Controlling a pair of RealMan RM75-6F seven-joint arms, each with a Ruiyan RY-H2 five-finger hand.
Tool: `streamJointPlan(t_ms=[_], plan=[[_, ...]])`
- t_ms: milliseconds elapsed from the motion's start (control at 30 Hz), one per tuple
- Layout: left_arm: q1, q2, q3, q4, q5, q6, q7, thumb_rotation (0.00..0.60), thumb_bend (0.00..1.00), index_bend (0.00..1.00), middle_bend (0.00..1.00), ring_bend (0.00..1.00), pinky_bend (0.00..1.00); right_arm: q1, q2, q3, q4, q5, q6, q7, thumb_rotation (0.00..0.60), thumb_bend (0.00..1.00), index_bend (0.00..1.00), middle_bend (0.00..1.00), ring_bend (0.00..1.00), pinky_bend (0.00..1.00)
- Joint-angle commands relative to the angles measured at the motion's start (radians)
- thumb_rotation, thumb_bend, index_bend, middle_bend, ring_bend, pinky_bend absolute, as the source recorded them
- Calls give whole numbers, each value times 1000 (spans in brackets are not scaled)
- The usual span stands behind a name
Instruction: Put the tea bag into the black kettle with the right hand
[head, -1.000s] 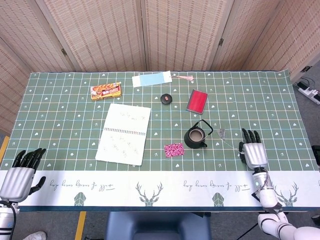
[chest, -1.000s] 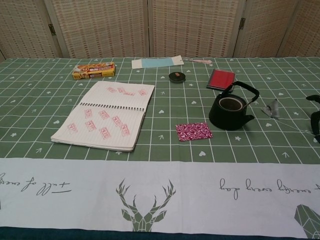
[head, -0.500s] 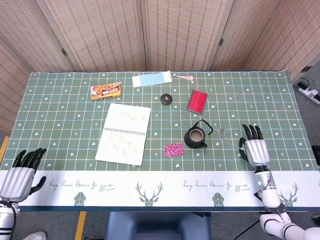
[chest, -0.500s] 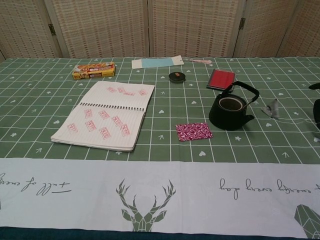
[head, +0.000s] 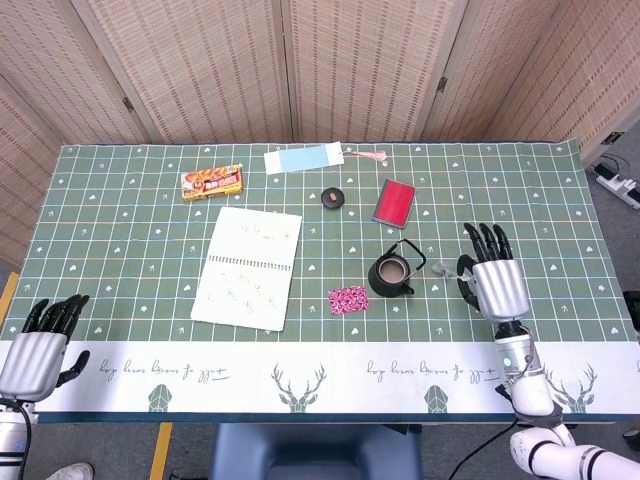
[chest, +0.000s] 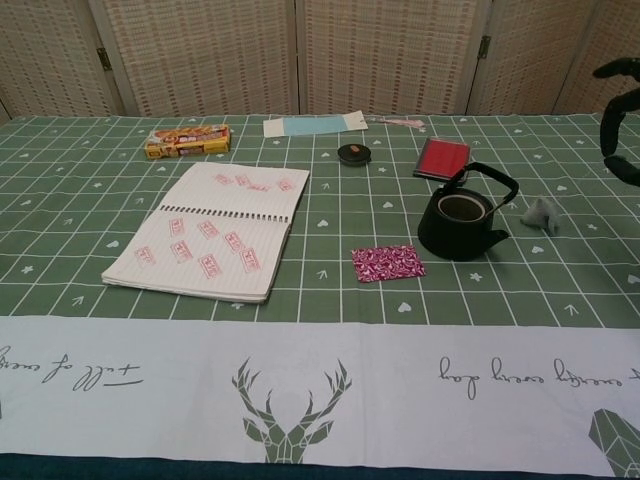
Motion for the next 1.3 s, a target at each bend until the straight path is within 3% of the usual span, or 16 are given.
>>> streamJointPlan(t_ms=[33, 267, 567, 967, 1300], plan=[[0, 4, -2, -1, -2, -1, -8, 600, 330, 0, 67, 110, 75, 16, 62, 36, -127, 29, 18, -111, 600, 443, 670, 113, 0, 0], [-3, 13, -2, 2, -8, -13, -30, 600, 330, 0, 67, 110, 76, 40, 90, 74, -250, 76, 27, -204, 600, 442, 670, 116, 0, 0], [-5, 29, -9, 4, -24, -24, -81, 600, 330, 0, 67, 111, 76, 108, 74, 126, -311, 168, -2, -286, 600, 443, 670, 126, 0, 0], [-9, 29, -9, -9, -49, -46, -58, 600, 330, 0, 67, 111, 76, 192, 18, 167, -283, 287, -13, -364, 600, 442, 670, 126, 1, 0], [-8, 34, -6, -7, -35, -38, -70, 600, 330, 0, 67, 111, 76, 250, -35, 168, -202, 342, -18, -386, 600, 442, 670, 126, 3, 0]])
